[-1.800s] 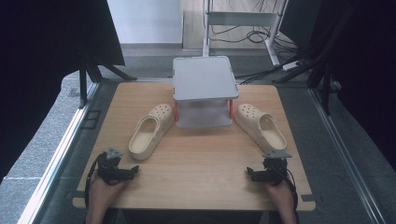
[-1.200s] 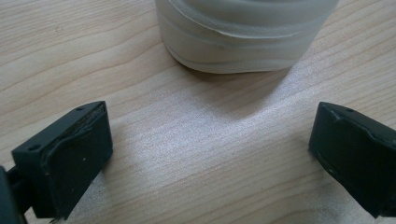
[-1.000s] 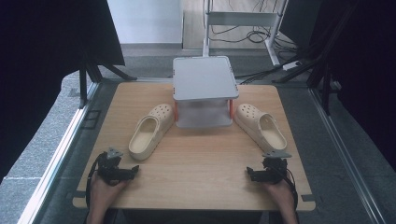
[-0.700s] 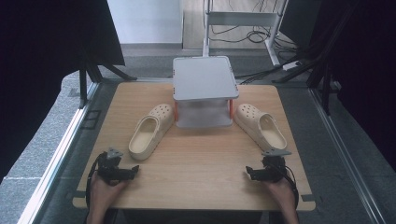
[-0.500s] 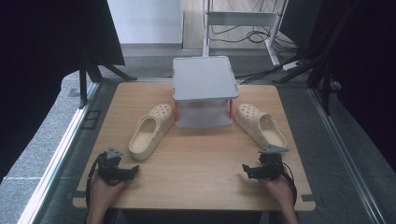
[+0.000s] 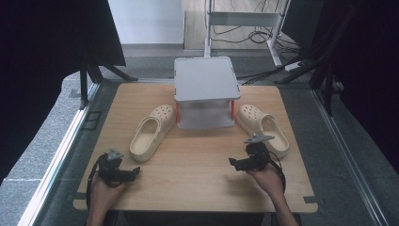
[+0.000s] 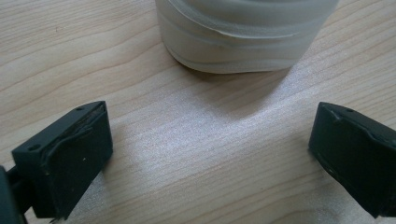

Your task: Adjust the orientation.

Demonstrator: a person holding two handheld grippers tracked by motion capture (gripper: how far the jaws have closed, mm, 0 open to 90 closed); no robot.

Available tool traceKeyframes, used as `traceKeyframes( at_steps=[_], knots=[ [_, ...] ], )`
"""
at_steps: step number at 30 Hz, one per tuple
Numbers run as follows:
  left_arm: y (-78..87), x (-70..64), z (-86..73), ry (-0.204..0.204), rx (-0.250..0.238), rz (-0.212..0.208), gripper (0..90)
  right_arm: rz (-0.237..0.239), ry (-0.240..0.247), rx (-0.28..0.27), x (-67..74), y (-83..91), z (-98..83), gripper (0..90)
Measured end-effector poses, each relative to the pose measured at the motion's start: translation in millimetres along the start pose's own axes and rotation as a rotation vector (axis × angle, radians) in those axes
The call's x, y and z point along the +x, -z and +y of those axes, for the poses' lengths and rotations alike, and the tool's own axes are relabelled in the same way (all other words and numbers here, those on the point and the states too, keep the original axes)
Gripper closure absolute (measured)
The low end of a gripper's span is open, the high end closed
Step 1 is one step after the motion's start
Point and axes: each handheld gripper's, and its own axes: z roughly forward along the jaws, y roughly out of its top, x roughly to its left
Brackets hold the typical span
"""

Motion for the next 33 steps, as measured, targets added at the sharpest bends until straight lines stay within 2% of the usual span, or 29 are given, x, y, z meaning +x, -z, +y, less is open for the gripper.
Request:
traceKeyframes(
  at_steps=[4,9,17,23,30,33],
  knots=[
    [0.3,0.0,-0.3,-0.001,-0.001,-0.002,0.0,0.015,0.023,0.002,7.7,-6.6,13.5,8.6],
    [0.6,0.0,-0.9,-0.003,-0.002,-0.005,0.0,0.061,0.066,0.032,21.1,-22.8,35.9,8.7],
    [0.6,-0.1,-0.8,-0.004,-0.002,-0.005,0.0,0.116,0.072,0.031,36.8,-41.2,66.7,12.1],
    [0.6,-0.1,-0.8,-0.003,-0.002,-0.005,0.0,0.14,0.106,0.035,49.1,-53.5,86.7,15.1],
    [0.7,0.4,-0.8,-0.011,0.0,-0.004,0.0,0.179,0.092,0.039,65.4,-73.2,109.3,16.7],
    [0.6,0.4,-0.8,-0.011,-0.001,-0.003,0.0,0.196,0.1,0.044,74.5,-82.0,120.2,18.7]
  ],
)
